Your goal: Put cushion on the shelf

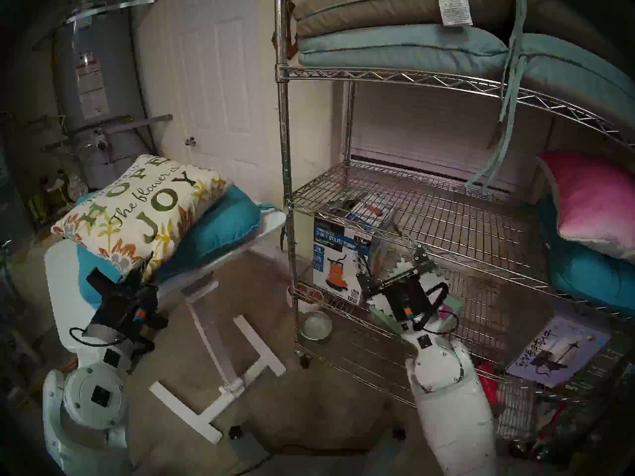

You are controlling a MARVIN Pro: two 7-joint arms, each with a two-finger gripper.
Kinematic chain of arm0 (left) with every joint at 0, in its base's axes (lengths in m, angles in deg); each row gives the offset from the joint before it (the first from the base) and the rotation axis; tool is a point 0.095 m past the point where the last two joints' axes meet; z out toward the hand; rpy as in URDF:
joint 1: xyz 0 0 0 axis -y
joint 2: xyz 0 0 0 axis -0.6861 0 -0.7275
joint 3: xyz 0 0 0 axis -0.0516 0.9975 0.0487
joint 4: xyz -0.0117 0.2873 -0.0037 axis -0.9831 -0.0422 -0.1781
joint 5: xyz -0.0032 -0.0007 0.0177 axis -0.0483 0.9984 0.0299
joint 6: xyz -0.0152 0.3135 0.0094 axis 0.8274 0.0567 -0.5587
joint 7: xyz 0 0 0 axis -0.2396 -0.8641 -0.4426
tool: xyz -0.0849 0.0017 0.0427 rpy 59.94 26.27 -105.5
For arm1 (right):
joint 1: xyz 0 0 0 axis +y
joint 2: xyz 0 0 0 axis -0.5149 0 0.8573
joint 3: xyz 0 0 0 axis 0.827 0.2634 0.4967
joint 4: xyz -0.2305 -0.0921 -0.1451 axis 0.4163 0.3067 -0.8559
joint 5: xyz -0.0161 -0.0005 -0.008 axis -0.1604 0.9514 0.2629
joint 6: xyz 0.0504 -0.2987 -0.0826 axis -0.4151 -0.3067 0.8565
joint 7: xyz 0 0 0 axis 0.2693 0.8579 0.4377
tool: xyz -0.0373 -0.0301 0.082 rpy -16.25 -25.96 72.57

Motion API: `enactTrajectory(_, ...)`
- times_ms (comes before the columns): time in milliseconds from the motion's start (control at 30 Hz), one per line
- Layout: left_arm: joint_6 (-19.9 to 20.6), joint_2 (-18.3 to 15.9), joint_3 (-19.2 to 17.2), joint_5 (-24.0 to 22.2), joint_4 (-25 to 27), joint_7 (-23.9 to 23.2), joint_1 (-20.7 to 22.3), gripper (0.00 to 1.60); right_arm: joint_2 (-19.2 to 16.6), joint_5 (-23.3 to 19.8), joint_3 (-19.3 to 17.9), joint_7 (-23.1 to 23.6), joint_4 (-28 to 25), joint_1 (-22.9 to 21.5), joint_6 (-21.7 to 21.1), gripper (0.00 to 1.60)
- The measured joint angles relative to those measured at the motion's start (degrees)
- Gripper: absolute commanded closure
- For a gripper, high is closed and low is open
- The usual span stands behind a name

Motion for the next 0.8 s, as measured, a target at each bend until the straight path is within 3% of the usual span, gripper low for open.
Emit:
enactTrajectory(333, -1.01, 0.65, -0.48, -0.30, 0.45, 0.26, -0.94, 1.60, -0.61, 8.00, 2.22, -2.59, 4.89, -5.74, 9.23, 0.00)
enactTrajectory(800, -1.96, 1.64, -1.10, -0.56, 1.08, 0.61, -2.23, 1.60, 1.53, 16.72, 4.55, -5.04, 9.44, -12.80, 11.47, 0.00)
